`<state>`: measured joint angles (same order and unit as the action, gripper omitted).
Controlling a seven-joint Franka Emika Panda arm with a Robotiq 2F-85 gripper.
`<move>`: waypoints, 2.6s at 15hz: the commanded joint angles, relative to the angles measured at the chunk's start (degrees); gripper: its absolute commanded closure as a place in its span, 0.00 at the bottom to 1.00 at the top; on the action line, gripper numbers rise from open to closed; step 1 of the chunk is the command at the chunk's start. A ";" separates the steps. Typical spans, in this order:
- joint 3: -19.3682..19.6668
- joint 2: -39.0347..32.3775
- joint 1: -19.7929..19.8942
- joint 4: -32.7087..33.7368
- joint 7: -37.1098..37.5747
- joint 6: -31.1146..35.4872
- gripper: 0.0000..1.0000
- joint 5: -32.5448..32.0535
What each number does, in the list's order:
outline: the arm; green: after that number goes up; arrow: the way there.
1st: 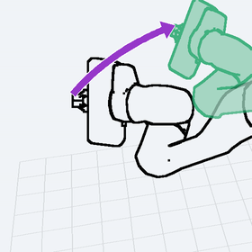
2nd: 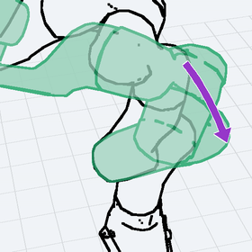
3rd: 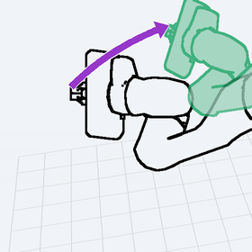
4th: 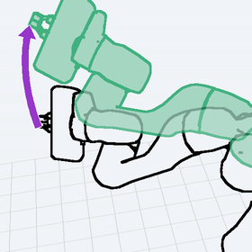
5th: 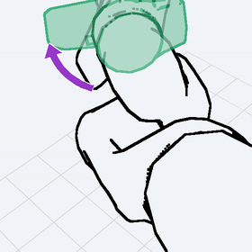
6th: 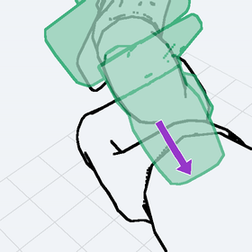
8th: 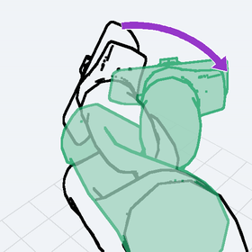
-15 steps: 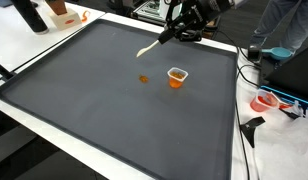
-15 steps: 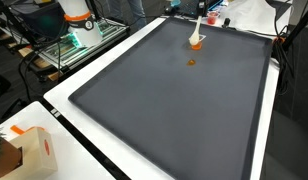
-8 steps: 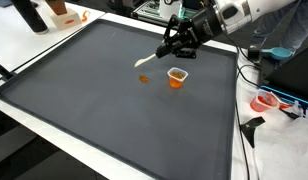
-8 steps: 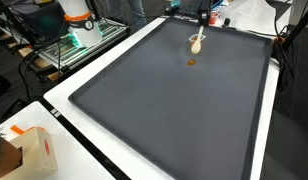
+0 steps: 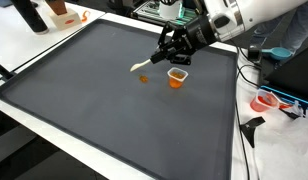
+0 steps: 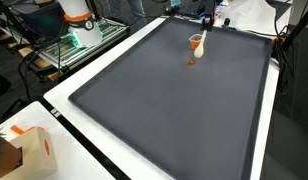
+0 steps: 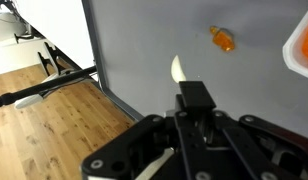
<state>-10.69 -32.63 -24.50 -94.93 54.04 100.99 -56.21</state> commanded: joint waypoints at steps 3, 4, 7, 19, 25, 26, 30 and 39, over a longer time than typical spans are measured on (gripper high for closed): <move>0.21 0.18 0.69 0.88 -1.31 2.11 0.97 0.68; 0.11 0.68 1.02 0.65 -1.55 2.88 0.97 0.92; -0.34 2.16 2.33 -0.26 -3.23 5.79 0.97 2.63; 0.51 12.86 8.06 -5.20 -14.10 15.77 0.97 20.94; 1.75 19.38 9.89 -9.85 -20.67 20.27 0.97 32.18; 1.88 20.39 10.17 -10.69 -21.73 20.86 0.97 33.65; 2.25 24.17 11.13 -14.24 -25.48 23.14 0.97 38.84; 1.83 31.07 12.66 -21.72 -32.57 27.01 0.97 47.61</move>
<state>-8.60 -5.30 -12.71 -112.05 24.27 125.82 -11.94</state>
